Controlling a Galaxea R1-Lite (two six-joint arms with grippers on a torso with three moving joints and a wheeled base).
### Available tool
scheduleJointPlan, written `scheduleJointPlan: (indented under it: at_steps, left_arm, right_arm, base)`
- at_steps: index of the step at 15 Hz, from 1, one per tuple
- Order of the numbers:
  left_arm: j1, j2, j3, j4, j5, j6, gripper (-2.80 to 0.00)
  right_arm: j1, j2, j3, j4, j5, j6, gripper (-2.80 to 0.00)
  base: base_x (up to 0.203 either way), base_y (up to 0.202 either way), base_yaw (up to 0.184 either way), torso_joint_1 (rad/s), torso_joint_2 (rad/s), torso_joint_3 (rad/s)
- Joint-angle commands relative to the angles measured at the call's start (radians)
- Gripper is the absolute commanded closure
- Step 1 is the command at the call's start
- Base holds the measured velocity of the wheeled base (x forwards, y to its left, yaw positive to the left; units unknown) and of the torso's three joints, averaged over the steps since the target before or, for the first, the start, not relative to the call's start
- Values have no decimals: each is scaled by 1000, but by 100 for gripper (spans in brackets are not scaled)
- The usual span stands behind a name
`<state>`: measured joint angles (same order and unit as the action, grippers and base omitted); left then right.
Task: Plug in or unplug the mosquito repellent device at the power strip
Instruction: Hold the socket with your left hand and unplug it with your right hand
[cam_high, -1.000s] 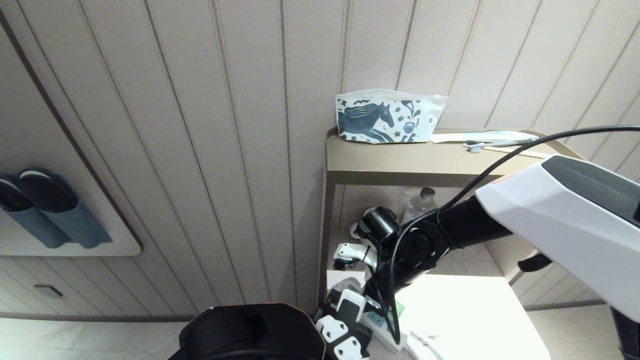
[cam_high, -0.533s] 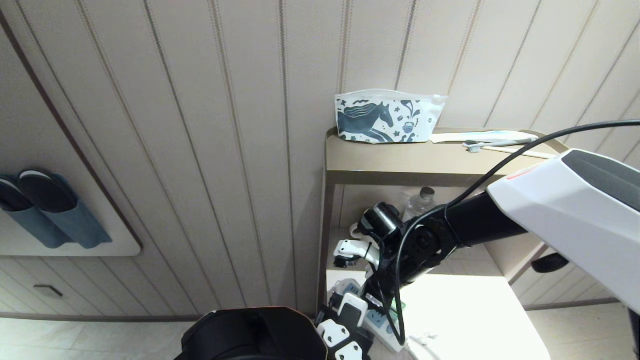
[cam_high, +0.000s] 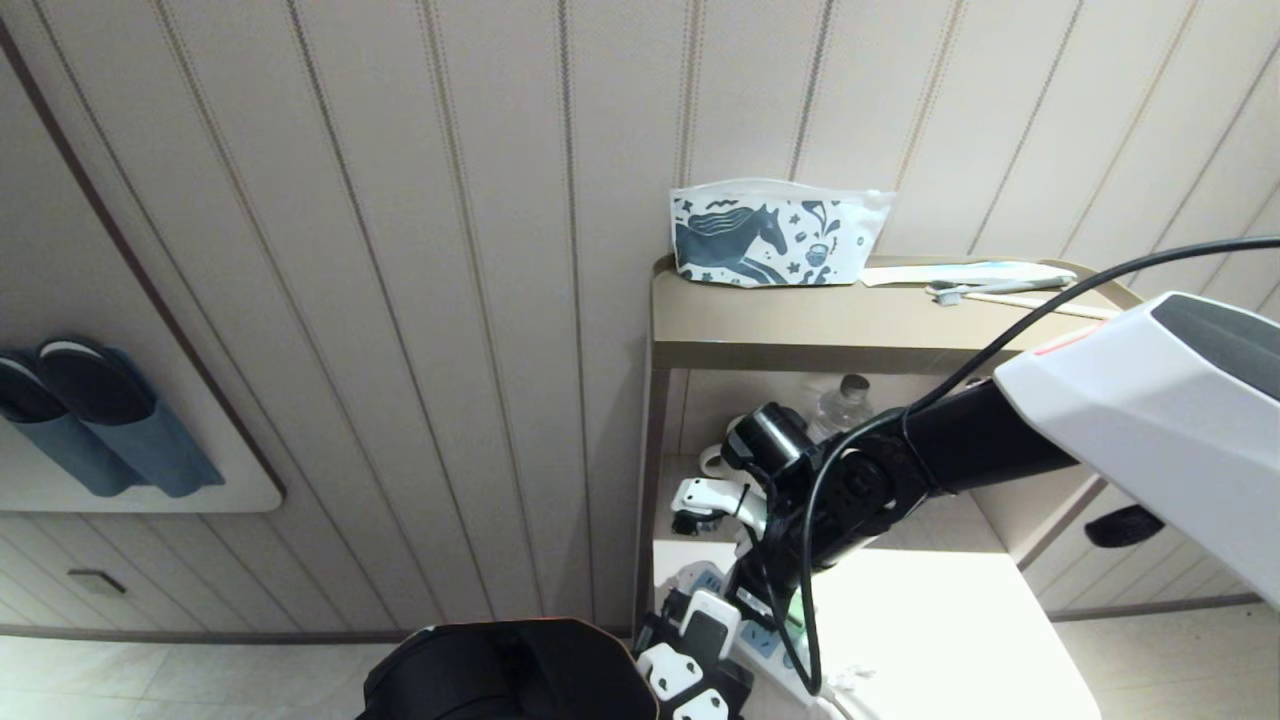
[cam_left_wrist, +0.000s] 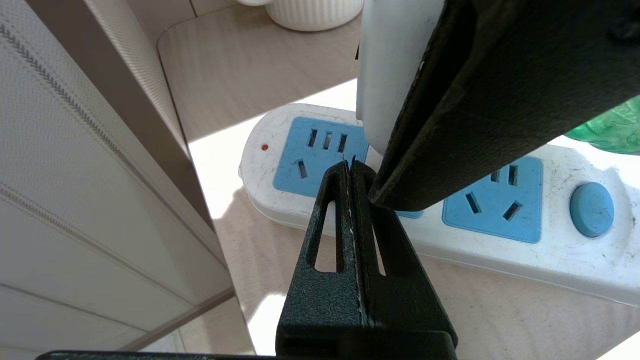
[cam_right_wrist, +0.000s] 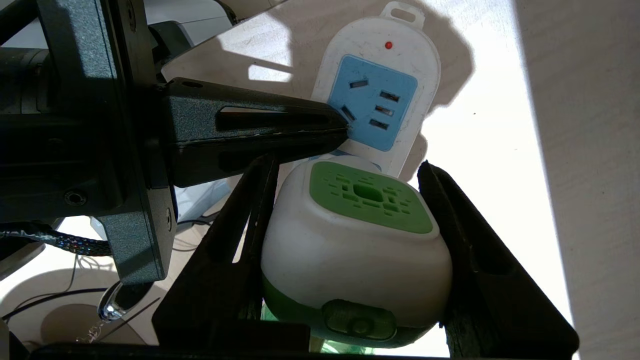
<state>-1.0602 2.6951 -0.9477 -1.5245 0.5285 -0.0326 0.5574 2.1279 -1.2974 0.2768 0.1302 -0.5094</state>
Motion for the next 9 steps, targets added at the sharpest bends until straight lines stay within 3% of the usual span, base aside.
scheduleJointPlan:
  at_steps: [1, 5, 9]
  left_arm:
    - [-3, 3, 2, -39, 5, 0, 0]
    - [-14, 2, 18, -39, 5, 0, 0]
    - [-20, 0, 21, -39, 4, 13, 0]
  right_arm:
    - [1, -2, 1, -1, 0, -4, 0]
    - [10, 67, -37, -2, -9, -11, 0]
    - [24, 78, -54, 5, -86, -46, 0]
  base:
    - [0, 0, 0, 0, 0, 0]
    - [0, 0, 0, 0, 0, 0]
    - [0, 0, 0, 0, 0, 0]
